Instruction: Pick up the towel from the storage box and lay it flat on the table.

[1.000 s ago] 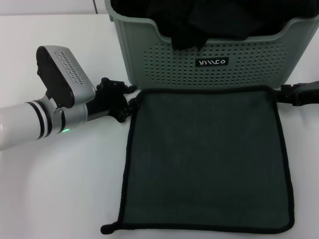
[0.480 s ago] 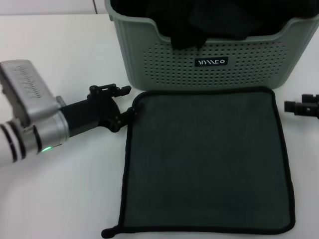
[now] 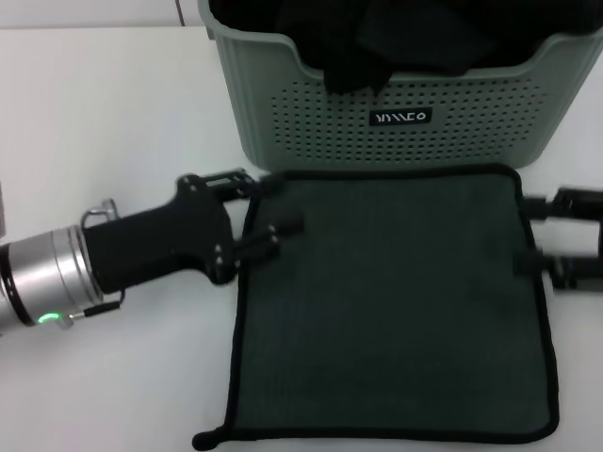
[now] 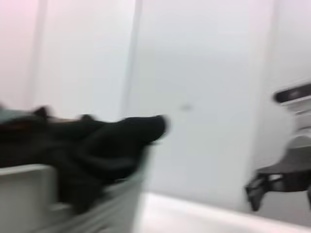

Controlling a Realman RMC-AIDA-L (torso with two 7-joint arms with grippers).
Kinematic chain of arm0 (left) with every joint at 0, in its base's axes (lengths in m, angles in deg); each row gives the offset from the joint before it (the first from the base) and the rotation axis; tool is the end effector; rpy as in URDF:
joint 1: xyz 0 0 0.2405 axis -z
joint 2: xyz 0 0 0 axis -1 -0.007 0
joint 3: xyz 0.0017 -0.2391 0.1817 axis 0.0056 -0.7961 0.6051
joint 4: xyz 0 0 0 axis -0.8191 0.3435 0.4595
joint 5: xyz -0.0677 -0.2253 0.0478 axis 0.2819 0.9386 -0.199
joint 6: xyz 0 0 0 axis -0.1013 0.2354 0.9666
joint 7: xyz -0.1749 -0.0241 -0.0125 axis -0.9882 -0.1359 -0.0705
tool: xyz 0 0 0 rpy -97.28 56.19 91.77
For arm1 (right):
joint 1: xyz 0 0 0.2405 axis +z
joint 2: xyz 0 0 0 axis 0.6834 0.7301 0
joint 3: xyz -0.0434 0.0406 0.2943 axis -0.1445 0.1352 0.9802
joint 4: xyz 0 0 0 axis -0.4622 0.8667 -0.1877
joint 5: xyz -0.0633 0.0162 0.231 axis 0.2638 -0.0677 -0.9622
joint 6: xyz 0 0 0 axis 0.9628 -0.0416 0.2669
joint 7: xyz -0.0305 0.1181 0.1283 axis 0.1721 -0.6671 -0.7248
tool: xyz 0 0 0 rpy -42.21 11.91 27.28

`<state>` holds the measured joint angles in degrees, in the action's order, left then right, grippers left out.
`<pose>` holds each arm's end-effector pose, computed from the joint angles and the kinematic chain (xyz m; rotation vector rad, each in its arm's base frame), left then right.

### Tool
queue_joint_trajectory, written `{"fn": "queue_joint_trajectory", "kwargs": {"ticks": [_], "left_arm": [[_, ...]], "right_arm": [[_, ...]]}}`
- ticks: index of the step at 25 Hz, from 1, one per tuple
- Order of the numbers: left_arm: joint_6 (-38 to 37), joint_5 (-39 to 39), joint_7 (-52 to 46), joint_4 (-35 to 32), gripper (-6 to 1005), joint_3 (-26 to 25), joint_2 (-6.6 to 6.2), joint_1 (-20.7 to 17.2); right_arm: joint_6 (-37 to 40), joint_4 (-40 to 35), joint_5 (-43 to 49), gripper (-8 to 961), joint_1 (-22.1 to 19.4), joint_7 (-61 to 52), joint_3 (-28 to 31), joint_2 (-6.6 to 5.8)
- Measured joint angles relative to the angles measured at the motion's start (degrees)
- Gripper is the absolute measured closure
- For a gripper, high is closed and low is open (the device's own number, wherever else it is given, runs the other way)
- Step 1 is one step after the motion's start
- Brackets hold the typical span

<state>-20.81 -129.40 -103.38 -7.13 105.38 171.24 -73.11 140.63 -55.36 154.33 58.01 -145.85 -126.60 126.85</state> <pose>-0.2879 0.3240 -0.0732 -2.6200 -0.3492 -1.0407 0.2770 0.3206 0.0267 -2.8268 0.5833 0.8117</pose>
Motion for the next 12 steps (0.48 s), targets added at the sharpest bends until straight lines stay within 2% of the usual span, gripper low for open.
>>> {"fn": "queue_joint_trajectory", "kwargs": {"ticks": [3, 8, 12], "left_arm": [[-7.9, -2.0, -2.5, 1.2, 497, 0.2, -0.34, 2.1], [-19.7, -5.9, -2.3, 1.4, 498, 0.2, 0.35, 4.4], [-21.4, -5.8, -1.4, 1.6, 498, 0.2, 0.49, 4.5]], "right_arm": [[7.5, -0.4, -0.5, 229, 0.4, 5.1, -0.4, 0.33], [14.8, -0.4, -2.8, 230, 0.5, 9.5, -1.1, 0.40], [17.3, -0.5, -4.9, 230, -0.4, 10.9, -0.8, 0.35]]}}
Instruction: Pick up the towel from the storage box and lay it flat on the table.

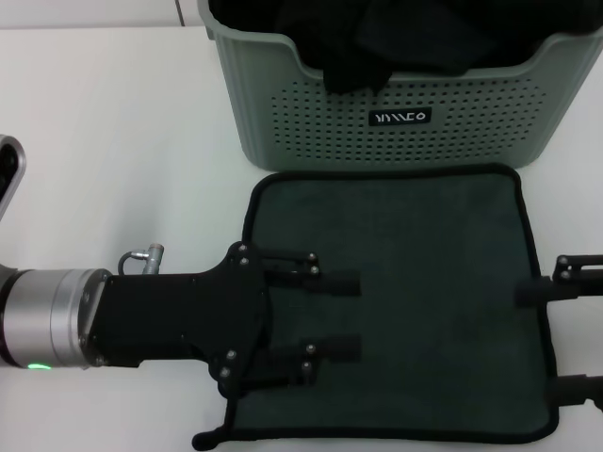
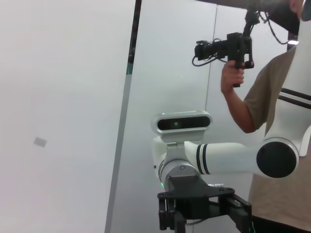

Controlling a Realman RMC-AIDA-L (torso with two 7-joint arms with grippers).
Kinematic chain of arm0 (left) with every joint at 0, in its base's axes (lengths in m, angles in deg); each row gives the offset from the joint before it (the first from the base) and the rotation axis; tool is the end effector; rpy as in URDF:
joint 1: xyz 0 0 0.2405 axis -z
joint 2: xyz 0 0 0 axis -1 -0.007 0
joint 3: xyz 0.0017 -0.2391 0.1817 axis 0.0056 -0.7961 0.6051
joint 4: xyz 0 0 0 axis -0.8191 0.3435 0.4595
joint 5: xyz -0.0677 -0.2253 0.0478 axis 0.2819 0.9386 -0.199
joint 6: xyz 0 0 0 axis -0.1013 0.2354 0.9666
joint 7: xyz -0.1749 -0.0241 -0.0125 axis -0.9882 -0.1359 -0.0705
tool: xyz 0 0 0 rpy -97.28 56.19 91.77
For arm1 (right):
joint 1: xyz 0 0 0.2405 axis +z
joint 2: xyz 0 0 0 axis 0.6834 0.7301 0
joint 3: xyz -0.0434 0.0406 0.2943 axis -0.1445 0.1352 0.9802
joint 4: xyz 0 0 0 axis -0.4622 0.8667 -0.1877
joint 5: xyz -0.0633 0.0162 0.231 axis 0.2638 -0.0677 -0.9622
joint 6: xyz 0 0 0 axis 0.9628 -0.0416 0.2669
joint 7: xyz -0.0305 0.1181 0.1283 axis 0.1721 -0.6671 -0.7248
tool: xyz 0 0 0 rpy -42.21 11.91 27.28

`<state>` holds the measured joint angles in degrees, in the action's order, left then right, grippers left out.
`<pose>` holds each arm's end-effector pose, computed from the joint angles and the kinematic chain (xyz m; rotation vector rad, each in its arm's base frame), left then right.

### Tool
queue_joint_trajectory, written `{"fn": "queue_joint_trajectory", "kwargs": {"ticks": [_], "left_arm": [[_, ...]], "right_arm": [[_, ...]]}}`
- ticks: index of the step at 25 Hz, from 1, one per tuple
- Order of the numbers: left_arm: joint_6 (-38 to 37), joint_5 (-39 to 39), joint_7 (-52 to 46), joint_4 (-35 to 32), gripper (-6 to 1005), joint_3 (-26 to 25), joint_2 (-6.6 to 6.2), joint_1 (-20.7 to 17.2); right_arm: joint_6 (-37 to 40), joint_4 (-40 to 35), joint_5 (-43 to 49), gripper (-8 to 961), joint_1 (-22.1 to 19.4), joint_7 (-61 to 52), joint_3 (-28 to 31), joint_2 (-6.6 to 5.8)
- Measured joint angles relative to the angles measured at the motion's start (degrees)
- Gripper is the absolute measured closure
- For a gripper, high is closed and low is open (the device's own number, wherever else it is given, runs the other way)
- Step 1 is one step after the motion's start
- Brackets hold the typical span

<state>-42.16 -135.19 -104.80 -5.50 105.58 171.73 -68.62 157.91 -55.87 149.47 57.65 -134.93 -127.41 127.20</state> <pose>-0.2430 0.2773 -0.0711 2.7567 0.1271 1.2937 0.2521 0.2691 0.0326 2.8964 -0.1314 -0.9840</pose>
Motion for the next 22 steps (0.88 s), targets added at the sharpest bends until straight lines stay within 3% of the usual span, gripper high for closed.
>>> {"fn": "queue_joint_trajectory", "kwargs": {"ticks": [6, 22], "left_arm": [[-0.2, 0.3, 1.2, 0.1, 498, -0.3, 0.52, -0.6], [-1.2, 2.4, 1.6, 0.0, 499, -0.5, 0.38, -0.5]], "right_arm": [[0.2, 0.5, -1.0, 230, -1.0, 1.3, 0.2, 0.02], [-0.2, 0.6, -1.9, 229, -0.4, 1.5, 0.1, 0.05]]}}
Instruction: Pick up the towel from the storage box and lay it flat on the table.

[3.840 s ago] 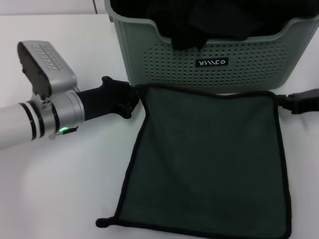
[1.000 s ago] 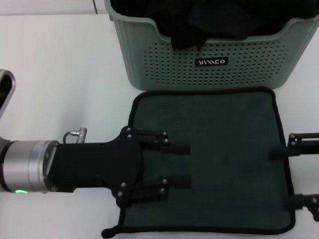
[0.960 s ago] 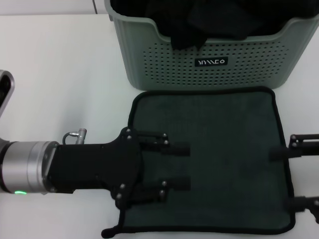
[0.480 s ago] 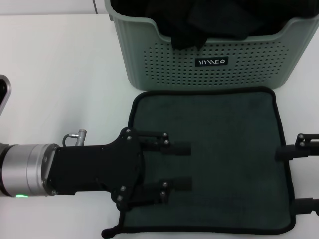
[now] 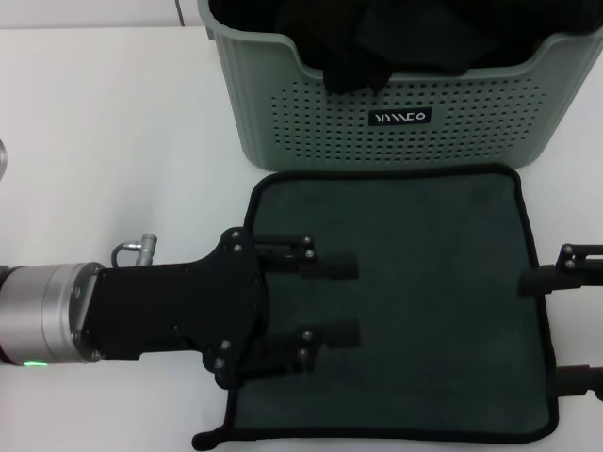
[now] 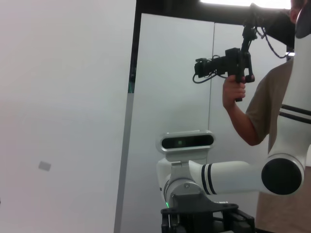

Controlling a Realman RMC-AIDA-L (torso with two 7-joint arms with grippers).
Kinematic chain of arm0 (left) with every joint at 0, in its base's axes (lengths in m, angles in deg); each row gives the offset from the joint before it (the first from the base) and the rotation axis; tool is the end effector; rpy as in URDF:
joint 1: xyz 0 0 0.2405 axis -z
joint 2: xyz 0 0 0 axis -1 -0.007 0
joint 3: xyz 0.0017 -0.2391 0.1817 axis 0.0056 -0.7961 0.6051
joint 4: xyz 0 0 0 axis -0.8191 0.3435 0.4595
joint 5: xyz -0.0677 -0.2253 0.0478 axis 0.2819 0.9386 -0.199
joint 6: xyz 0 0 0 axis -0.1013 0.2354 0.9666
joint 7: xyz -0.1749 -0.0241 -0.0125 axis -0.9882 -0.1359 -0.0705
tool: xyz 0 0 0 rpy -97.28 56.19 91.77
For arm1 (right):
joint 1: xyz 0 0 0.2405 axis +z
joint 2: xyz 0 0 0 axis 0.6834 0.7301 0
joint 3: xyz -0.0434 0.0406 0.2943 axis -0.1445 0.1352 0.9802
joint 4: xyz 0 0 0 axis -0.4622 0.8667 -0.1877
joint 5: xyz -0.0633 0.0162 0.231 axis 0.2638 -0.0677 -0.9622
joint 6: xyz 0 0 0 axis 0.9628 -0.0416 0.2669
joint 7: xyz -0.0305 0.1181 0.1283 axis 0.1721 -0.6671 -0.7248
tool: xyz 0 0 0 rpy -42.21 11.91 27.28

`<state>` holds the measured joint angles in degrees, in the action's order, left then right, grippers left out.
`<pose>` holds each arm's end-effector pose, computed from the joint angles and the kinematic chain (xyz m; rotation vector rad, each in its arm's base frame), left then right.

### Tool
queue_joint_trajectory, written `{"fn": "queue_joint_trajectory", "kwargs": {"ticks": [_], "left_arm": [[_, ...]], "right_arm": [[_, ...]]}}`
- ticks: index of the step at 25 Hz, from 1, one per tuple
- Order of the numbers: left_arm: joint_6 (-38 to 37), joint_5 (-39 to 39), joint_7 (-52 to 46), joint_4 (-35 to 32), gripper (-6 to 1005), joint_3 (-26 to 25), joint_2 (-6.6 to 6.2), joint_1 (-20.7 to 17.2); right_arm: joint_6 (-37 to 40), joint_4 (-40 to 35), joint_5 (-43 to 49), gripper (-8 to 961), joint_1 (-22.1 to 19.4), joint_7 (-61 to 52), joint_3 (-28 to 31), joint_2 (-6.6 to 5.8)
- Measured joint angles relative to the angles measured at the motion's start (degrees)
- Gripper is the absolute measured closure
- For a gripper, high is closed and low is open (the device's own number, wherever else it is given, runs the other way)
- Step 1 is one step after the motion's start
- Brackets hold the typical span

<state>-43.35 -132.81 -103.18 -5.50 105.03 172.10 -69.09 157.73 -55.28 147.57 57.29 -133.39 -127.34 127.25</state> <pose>-0.2389 0.2767 -0.0656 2.7487 0.0861 1.3832 0.2511 0.2688 0.0346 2.9001 -0.0966 -1.0427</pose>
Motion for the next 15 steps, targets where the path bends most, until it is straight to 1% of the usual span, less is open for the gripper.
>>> {"fn": "queue_joint_trajectory", "kwargs": {"ticks": [8, 15], "left_arm": [[0.0, 0.2, 0.0, 0.0, 498, 0.0, -0.16, 0.2], [0.0, 0.2, 0.0, 0.0, 498, 0.0, -0.05, 0.4]], "right_arm": [[0.0, 0.1, -0.7, 229, 0.1, 0.0, -0.3, 0.08], [0.0, 0.1, -0.7, 229, 0.1, 0.1, -0.4, 0.08]]}}
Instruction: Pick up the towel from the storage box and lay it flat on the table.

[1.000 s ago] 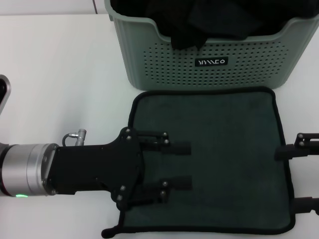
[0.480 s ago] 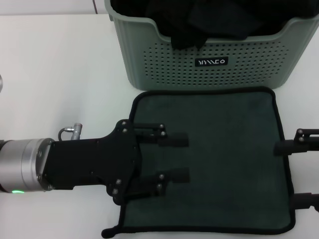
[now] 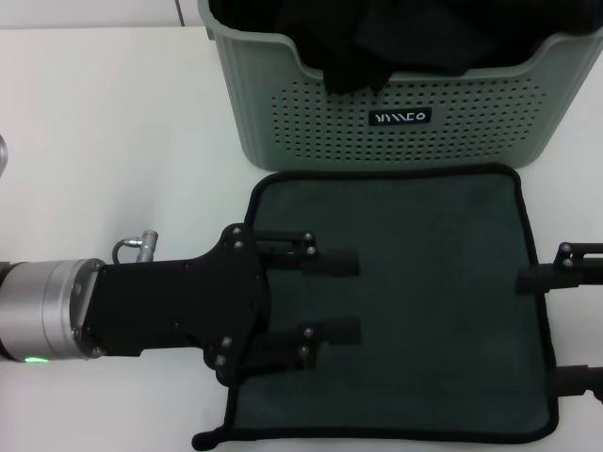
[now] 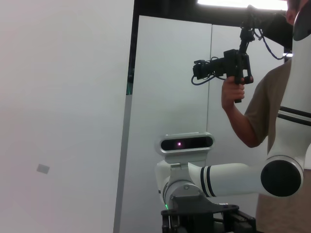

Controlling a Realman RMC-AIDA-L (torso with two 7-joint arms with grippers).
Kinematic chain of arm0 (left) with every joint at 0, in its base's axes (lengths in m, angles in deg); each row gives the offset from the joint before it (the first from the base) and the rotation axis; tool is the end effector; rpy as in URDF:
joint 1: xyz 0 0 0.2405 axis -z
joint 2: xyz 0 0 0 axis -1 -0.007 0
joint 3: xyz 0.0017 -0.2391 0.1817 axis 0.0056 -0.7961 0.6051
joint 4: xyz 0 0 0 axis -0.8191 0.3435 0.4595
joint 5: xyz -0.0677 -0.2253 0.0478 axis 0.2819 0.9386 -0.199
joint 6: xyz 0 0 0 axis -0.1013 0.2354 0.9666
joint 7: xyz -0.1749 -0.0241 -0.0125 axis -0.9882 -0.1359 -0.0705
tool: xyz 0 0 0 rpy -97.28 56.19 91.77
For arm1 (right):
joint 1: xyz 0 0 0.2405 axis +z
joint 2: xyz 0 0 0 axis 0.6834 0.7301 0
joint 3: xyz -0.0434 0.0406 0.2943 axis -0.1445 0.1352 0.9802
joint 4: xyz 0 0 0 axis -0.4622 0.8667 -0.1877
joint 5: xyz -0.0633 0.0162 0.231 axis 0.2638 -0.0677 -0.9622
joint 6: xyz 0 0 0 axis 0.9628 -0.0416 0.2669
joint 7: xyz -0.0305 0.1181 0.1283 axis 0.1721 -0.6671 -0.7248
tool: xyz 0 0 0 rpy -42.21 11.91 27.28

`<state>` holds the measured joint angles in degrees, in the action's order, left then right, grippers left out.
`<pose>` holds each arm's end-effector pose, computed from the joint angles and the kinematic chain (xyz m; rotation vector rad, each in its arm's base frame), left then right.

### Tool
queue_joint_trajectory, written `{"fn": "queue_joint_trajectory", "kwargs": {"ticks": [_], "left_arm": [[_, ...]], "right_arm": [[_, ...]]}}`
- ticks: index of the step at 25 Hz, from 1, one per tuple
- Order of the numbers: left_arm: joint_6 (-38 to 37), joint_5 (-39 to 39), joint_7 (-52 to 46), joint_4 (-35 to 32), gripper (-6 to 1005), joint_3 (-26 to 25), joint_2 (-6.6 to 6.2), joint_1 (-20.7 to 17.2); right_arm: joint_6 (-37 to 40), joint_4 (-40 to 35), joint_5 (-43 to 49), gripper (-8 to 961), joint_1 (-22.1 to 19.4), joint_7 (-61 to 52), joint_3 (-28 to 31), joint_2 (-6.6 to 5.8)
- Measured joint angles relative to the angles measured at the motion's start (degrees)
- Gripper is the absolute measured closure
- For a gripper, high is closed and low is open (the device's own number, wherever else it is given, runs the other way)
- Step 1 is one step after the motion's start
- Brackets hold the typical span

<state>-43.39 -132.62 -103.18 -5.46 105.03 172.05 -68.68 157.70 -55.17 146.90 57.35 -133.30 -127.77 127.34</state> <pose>-0.2369 0.2786 -0.0650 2.7460 0.0763 1.3854 0.2488 0.2688 0.0337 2.8910 -0.0871 -1.0568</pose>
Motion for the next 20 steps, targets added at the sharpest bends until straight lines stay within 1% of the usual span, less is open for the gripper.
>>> {"fn": "queue_joint_trajectory", "kwargs": {"ticks": [20], "left_arm": [[0.0, 0.0, 1.0, 0.0, 499, 0.0, 0.23, -0.3]], "right_arm": [[0.1, 1.5, 0.0, 229, 0.7, 1.5, -0.2, 0.00]]}}
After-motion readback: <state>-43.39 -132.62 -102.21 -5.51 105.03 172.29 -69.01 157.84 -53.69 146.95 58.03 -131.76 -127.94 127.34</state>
